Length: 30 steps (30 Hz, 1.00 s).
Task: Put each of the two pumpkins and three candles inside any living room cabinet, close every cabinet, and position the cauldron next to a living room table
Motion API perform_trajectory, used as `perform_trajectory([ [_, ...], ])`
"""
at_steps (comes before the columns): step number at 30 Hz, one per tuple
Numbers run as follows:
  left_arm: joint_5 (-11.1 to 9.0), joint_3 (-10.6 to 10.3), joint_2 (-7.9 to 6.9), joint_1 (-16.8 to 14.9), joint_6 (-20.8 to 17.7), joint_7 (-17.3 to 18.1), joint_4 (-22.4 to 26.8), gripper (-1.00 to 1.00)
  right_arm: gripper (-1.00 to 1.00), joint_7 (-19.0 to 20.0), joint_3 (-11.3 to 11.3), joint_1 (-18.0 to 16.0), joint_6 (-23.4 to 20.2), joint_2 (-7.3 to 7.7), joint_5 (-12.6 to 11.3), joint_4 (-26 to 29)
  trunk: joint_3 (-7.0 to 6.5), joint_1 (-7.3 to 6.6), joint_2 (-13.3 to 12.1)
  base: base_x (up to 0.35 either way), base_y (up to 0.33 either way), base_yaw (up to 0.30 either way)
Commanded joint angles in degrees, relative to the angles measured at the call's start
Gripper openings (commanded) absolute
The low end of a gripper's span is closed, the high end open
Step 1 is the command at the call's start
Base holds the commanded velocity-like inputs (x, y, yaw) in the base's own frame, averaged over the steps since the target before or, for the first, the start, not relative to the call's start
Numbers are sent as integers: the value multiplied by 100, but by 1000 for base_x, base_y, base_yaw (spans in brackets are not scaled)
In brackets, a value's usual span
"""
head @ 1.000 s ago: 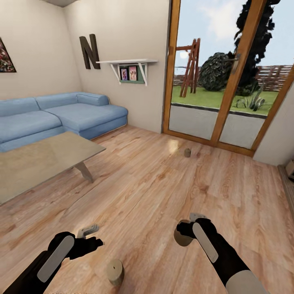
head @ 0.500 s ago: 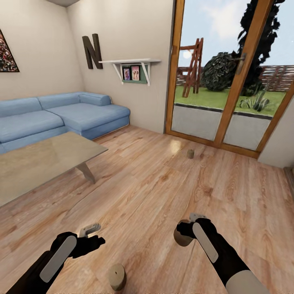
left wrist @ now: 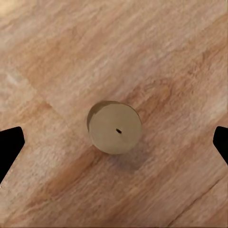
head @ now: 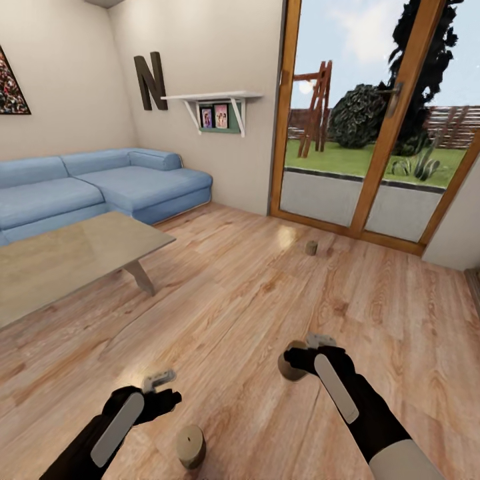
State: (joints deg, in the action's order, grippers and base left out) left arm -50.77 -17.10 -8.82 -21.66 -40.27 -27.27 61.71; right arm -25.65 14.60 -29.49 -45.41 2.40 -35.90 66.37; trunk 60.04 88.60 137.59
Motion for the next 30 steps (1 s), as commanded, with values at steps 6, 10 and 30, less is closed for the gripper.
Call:
perform_trajectory([
  [6, 541, -13, 181, -119, 540, 53, -544, 100, -100, -63, 17, 2, -62, 6, -57, 188, 114, 131, 245, 0, 0, 0],
  [10, 579, -8, 197, -147, 586, 61, -635, 100, -100, -58, 17, 16, -312, 6, -60, 561, 185, 219, 405, 0, 0, 0],
  [30, 588, -22, 401, -154, 600, 178, -666, 100, -100, -2, 44, 55, -862, 8, -1284, 1612, 612, 348, 587, 0, 0, 0],
])
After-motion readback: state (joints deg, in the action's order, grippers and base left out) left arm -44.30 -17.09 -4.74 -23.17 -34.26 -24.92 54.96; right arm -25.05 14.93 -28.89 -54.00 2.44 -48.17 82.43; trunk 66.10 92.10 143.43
